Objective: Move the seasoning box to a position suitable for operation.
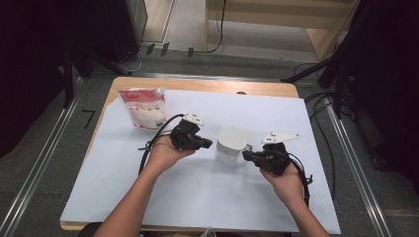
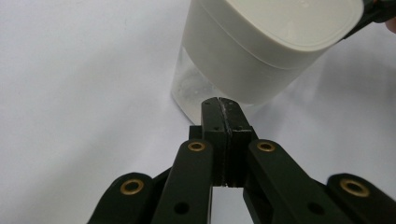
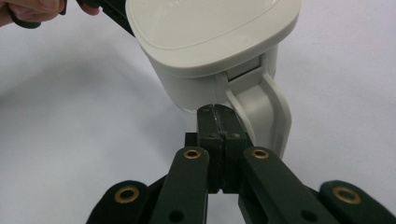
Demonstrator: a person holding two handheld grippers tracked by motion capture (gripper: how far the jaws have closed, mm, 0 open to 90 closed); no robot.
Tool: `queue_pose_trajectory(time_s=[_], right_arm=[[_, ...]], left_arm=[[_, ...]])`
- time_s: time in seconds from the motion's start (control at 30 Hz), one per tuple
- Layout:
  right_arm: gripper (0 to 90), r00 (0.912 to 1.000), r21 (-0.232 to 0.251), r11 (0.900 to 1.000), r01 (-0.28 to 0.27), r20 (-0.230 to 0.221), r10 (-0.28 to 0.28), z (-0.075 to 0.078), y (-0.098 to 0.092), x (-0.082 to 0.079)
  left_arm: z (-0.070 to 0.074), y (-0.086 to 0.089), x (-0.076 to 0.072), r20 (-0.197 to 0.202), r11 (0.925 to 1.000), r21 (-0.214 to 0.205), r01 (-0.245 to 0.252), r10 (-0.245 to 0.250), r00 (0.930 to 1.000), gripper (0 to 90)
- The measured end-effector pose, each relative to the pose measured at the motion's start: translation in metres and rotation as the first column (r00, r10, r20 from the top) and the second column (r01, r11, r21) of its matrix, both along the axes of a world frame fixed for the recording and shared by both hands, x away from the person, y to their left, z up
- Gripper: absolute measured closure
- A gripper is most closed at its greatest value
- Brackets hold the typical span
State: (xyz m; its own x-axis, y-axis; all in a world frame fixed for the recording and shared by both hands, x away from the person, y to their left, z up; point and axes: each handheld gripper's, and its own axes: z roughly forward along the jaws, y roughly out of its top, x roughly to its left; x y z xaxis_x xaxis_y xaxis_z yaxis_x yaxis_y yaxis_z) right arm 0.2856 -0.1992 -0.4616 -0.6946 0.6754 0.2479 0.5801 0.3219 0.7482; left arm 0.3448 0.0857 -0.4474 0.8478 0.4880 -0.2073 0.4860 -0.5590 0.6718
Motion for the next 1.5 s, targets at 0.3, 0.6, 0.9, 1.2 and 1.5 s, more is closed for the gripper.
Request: queue_pose_trajectory(time_s=[0.3, 0.6, 0.9, 1.2, 1.5], right_arm=[[90.0, 0.9999, -0.007, 0.9999, 0.01, -0.01, -0.01, -0.003, -0.002, 0.006], [90.0, 0.9996, -0.007, 0.9998, 0.02, -0.018, -0.02, -0.002, -0.005, 0.009], [90.0, 1.0, -0.009, 1.0, 0.0, -0.009, 0.0, -0.001, -0.009, 0.012], [90.0, 0.9997, -0.011, 0.9999, -0.013, -0.021, 0.013, 0.001, -0.015, 0.014], [90.0, 1.0, -0.026, 0.9997, 0.001, 0.002, -0.001, 0.015, -0.038, 0.014]], left_arm=[[-0.005, -0.011, 0.001, 0.007, 1.0, -0.001, 0.009, -0.009, 0.9999, 90.0], [-0.003, -0.014, -0.007, 0.014, 0.9996, -0.008, 0.026, -0.026, 0.9996, 90.0], [-0.005, -0.016, -0.015, 0.0, 0.9988, -0.024, 0.042, -0.042, 0.9991, 90.0], [-0.004, -0.016, -0.016, -0.012, 0.9994, -0.015, 0.03, -0.03, 0.9995, 80.1], [0.005, -0.009, -0.017, 0.019, 0.9952, -0.046, 0.086, -0.085, 0.9962, 56.0]])
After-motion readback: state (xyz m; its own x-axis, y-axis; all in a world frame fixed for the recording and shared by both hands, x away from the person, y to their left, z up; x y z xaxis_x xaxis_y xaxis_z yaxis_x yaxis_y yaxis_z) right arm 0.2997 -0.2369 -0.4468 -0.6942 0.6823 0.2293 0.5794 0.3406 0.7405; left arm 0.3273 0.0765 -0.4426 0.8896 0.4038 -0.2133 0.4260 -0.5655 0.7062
